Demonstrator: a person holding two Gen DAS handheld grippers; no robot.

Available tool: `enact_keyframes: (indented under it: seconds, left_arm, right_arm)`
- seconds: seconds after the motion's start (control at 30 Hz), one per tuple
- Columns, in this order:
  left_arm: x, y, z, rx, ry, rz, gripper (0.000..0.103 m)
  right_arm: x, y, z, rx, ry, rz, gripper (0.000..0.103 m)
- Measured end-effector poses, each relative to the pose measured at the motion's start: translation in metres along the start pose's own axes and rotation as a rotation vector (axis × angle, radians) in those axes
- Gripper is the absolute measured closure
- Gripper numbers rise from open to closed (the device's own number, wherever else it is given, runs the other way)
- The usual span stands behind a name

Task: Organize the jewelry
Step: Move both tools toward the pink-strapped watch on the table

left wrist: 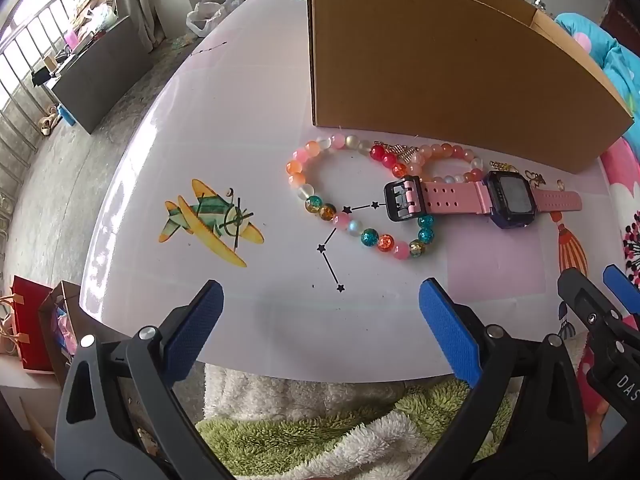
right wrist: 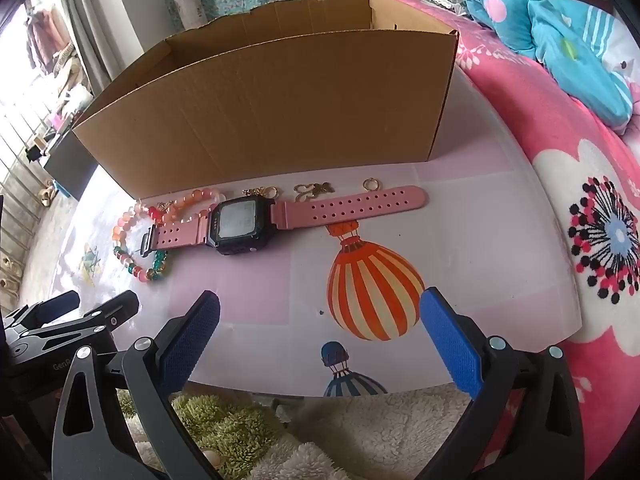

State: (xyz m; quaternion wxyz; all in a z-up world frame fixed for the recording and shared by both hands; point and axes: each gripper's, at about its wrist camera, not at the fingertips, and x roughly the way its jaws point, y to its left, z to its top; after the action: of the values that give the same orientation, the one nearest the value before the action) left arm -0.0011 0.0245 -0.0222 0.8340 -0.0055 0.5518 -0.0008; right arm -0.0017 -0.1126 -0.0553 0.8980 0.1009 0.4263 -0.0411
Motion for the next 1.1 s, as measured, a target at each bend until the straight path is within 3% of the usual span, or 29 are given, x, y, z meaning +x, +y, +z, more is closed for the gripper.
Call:
enact_keyframes:
  seconds: [0.77, 1.1]
  left_arm:
    - [0.007, 0.002, 0.001, -0.006, 0.016, 0.011, 0.008]
    - [-0.001, 0.017, 0.012, -0.002, -0.062, 0.024, 0.008]
  right_arm:
    - [0.005, -0.005, -0.006, 0.001, 0.003, 0.005, 0.005]
    - [-0.002, -0.005, -0.004, -0.021, -0.018, 0.028, 0.005]
